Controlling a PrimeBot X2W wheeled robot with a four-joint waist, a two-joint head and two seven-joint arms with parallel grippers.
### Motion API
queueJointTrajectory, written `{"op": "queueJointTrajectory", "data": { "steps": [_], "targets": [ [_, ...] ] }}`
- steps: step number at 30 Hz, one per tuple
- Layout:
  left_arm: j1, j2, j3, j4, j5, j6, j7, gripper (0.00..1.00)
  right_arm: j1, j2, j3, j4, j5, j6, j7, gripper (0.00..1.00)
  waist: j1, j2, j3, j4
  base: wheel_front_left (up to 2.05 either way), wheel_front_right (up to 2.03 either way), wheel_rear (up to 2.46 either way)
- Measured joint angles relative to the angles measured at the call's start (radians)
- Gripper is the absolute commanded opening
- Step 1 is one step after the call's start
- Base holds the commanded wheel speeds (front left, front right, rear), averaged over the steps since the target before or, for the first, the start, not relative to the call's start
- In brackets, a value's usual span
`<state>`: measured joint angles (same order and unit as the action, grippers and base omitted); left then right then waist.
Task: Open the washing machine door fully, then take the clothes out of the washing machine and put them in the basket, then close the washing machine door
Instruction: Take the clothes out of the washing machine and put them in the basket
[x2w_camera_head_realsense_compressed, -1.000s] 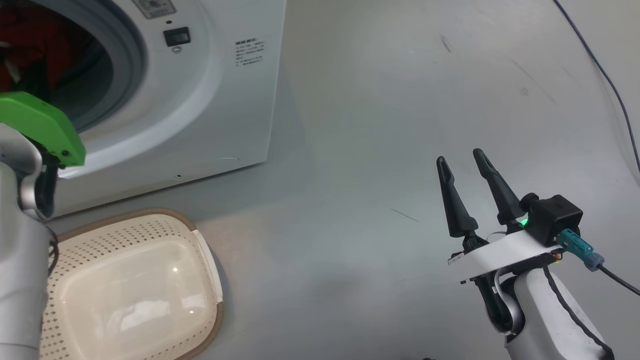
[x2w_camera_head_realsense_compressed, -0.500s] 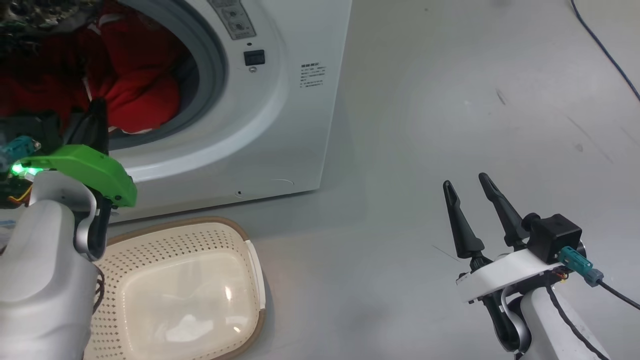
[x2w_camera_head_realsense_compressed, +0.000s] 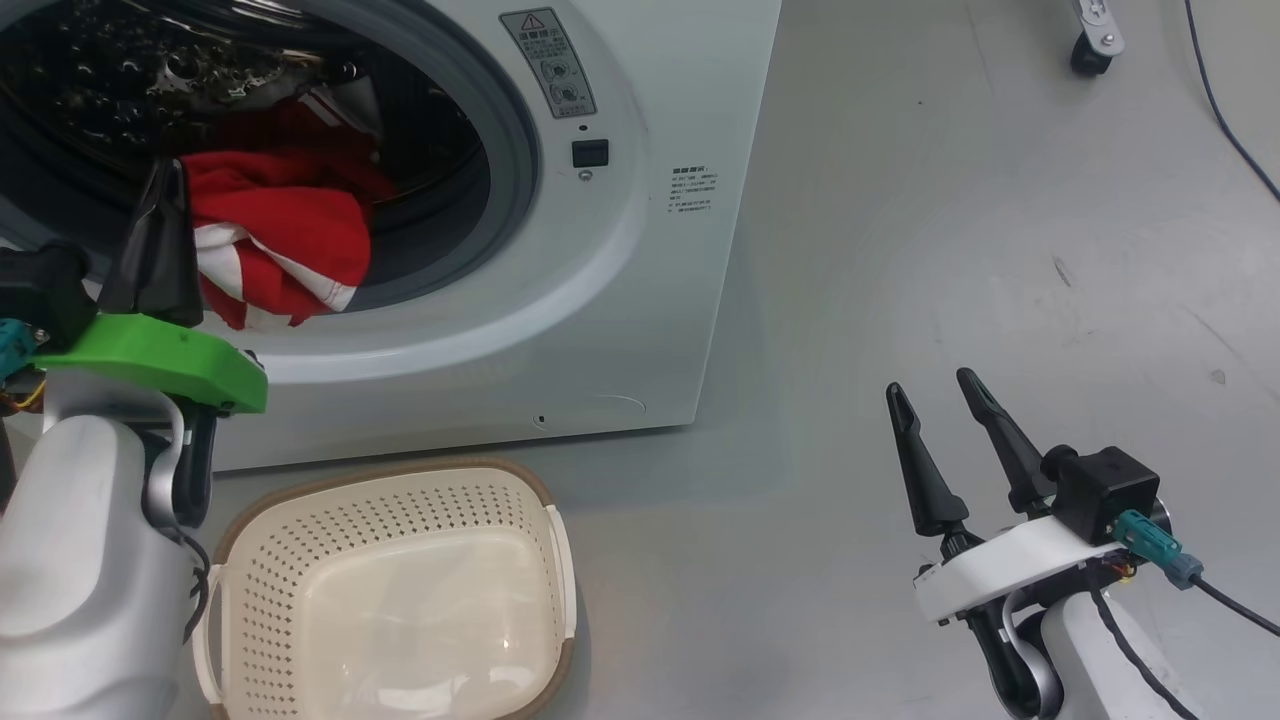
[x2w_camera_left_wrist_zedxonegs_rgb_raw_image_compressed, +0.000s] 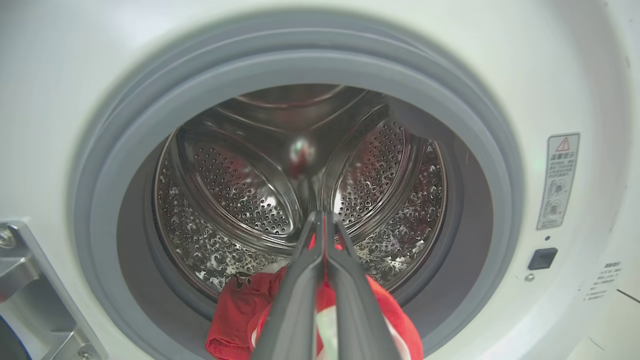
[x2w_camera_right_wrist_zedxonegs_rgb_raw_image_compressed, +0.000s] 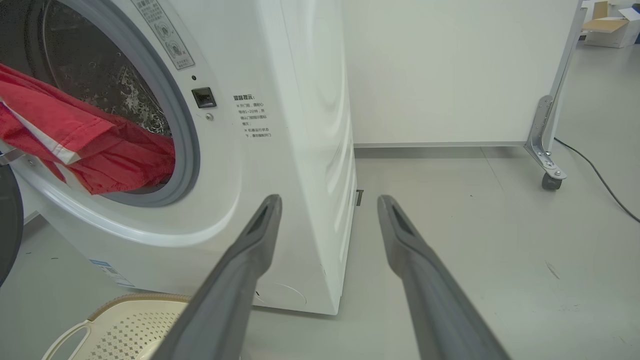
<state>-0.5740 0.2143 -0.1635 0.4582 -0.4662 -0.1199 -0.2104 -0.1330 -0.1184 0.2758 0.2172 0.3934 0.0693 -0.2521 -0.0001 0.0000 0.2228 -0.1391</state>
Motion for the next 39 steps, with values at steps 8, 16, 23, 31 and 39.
{"op": "queueJointTrajectory", "data": {
  "steps": [8, 16, 23, 31, 39],
  "targets": [
    [0.014, 0.000, -0.002, -0.118, 0.003, 0.000, -0.030, 0.00, 0.002, -0.001, -0.004, 0.000, 0.000, 0.000, 0.000, 1.00, 0.0000, 0.0000, -0.012, 0.012, 0.00, 0.00, 0.00],
    [0.039, -0.005, -0.001, -0.243, 0.005, 0.000, -0.042, 0.00, 0.006, -0.002, -0.007, -0.001, 0.000, 0.000, 0.000, 1.00, 0.0000, 0.0000, -0.022, 0.026, 0.00, 0.00, 0.00],
    [0.079, -0.011, 0.007, -0.317, 0.009, 0.000, -0.042, 0.00, 0.022, -0.005, -0.009, -0.002, 0.000, 0.000, 0.000, 1.00, 0.0000, 0.0000, -0.034, 0.045, 0.00, 0.00, 0.00],
    [0.201, -0.016, -0.041, -0.303, 0.007, 0.000, -0.035, 0.00, 0.022, -0.006, -0.005, -0.004, 0.000, 0.000, 0.000, 1.00, 0.0000, 0.0000, -0.036, 0.051, 0.00, 0.00, 0.00],
    [0.289, -0.007, -0.097, -0.246, 0.001, -0.001, 0.035, 0.00, 0.022, -0.007, 0.003, -0.019, 0.000, 0.000, 0.001, 1.00, 0.0000, 0.0000, -0.013, 0.046, 0.00, 0.00, 0.00]
  ]
}}
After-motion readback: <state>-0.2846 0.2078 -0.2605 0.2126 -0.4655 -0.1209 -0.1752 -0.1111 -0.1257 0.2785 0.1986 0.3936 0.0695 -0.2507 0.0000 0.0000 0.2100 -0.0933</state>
